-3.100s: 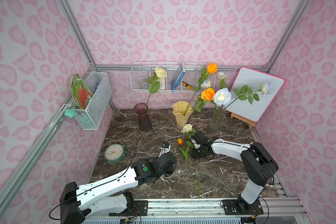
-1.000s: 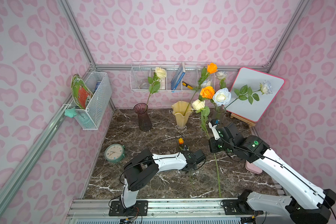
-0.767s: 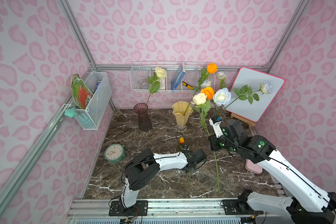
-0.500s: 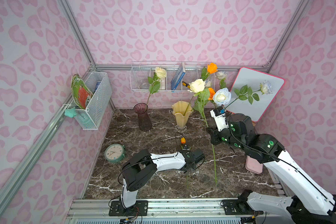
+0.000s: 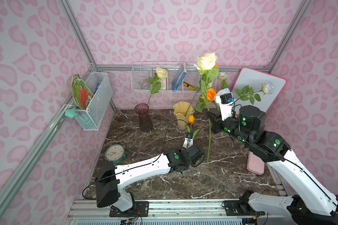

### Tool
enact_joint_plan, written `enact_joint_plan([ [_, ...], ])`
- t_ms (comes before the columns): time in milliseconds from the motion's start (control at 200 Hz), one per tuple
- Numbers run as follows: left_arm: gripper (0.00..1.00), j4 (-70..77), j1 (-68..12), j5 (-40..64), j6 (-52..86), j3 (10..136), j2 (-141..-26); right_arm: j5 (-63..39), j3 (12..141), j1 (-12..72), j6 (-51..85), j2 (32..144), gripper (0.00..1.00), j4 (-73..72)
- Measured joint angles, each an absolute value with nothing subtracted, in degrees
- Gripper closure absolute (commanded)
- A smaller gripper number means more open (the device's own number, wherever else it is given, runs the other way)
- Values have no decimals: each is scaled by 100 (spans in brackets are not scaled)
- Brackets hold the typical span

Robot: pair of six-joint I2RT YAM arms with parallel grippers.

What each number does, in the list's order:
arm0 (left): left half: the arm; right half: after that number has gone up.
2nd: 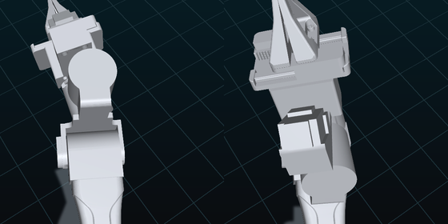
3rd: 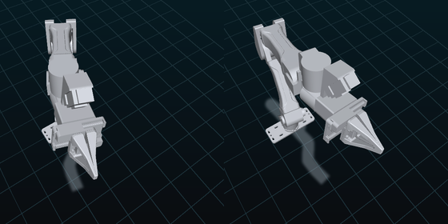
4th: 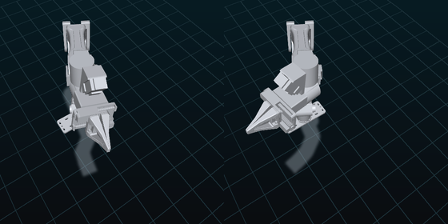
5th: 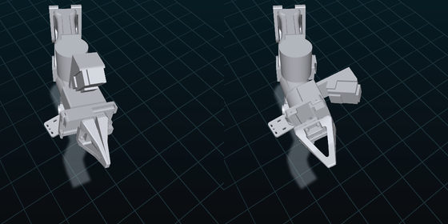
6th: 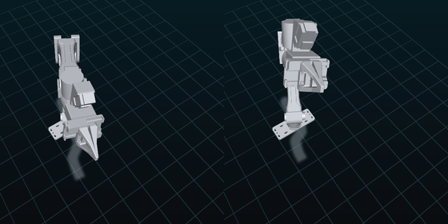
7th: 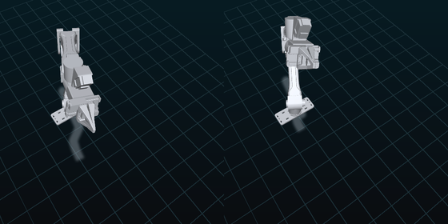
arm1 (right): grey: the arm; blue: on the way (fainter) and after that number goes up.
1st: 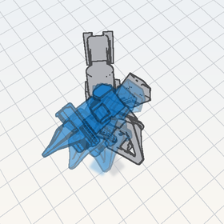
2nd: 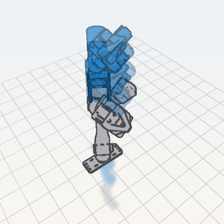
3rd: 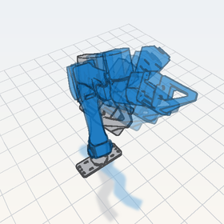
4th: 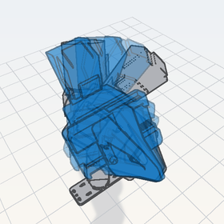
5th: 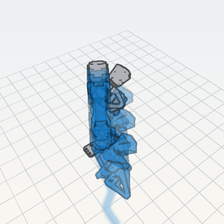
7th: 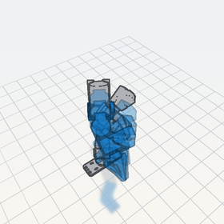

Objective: Arrange the flowers in different vases according to their colors
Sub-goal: Pick up the flower at the center of the board, then insert the flower into the vase.

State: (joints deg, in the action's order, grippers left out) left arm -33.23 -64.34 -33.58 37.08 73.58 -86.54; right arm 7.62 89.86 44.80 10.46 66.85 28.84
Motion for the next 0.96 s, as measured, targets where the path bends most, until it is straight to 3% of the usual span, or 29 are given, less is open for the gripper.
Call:
enact_joint_plan([
  [215,100,-2373,-6355,-4362,1975,7269,-7931,716,9358,4525,805,6801,100,2294],
  [436,100,-357,-5592,-4569,12,7352,-7915,816,10055,4525,532,7192,100,2014],
  [671,100,1789,-4617,-4036,-1345,8049,-8597,1022,10204,4525,320,7393,100,1909],
  [962,100,3020,-3957,-3063,-1793,8737,-9765,1129,10202,4421,180,7620,100,1767],
])
